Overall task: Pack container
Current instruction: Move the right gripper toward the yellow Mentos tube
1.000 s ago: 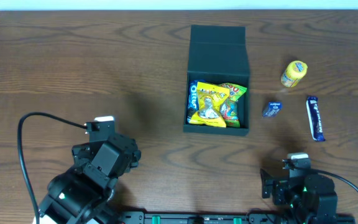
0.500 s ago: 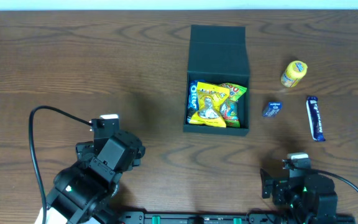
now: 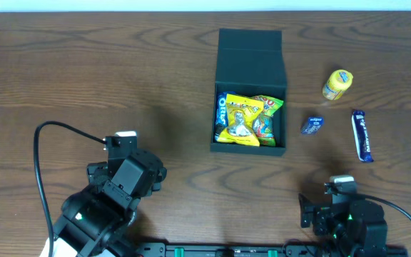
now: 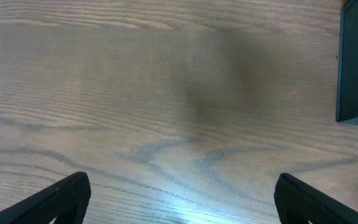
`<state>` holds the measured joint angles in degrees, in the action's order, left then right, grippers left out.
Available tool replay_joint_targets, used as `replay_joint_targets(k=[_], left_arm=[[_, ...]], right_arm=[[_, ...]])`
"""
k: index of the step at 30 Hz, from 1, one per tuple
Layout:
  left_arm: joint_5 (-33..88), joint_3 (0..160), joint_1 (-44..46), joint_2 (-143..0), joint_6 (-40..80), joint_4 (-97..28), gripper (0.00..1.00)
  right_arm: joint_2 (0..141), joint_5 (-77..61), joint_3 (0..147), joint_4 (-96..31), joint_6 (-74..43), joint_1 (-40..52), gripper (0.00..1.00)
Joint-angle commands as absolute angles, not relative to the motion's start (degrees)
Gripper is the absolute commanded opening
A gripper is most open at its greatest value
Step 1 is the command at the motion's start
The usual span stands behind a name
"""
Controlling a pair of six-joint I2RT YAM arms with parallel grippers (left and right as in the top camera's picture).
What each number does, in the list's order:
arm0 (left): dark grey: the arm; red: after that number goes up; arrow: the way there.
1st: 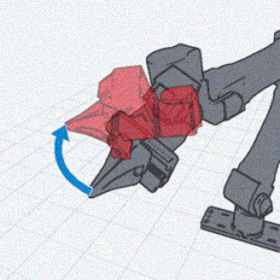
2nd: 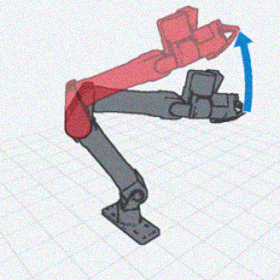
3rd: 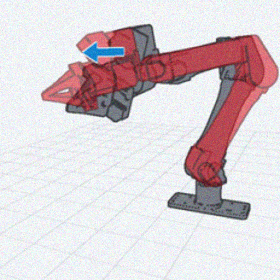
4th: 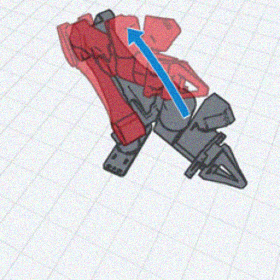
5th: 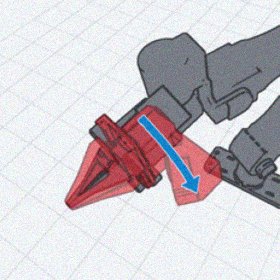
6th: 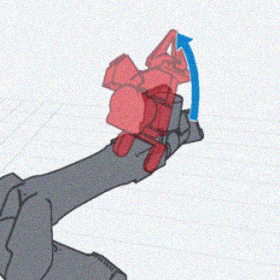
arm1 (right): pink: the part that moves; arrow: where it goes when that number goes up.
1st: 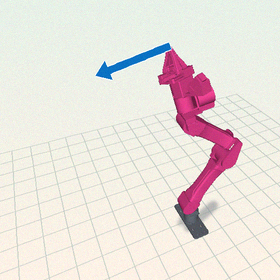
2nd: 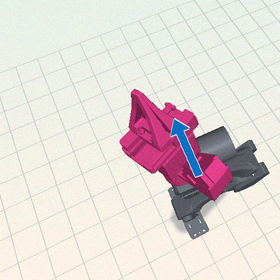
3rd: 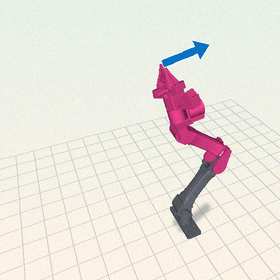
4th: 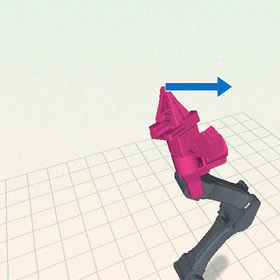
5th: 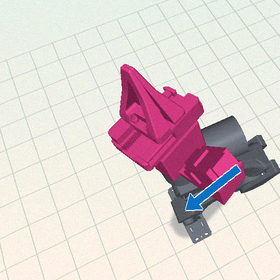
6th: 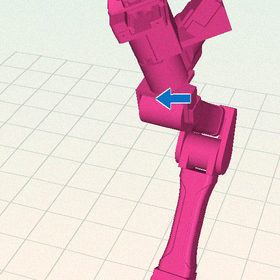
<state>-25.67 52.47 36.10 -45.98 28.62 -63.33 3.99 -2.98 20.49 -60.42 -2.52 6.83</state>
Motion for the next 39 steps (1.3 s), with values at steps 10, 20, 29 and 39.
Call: replay_joint_targets(k=[10, 20, 29, 39], left_arm=[[-25.9, 52.3, 35.9, -45.9, 28.3, -63.4, 0.95], [-25.9, 52.3, 35.9, -45.9, 28.3, -63.4, 0.95], [-25.9, 52.3, 35.9, -45.9, 28.3, -63.4, 0.95], [-25.9, 52.3, 35.9, -45.9, 28.3, -63.4, 0.95]], right_arm=[[6.2, -2.8, 20.2, -59.9, -2.7, 6.3, 0.99], [25.6, -2.8, 29.5, -58.1, -2.7, 6.3, 0.99], [42.7, -2.8, 44.9, -58.1, -2.7, 6.3, 0.99], [56.8, -2.8, 59.3, -57.2, -2.7, 5.6, 0.99]])
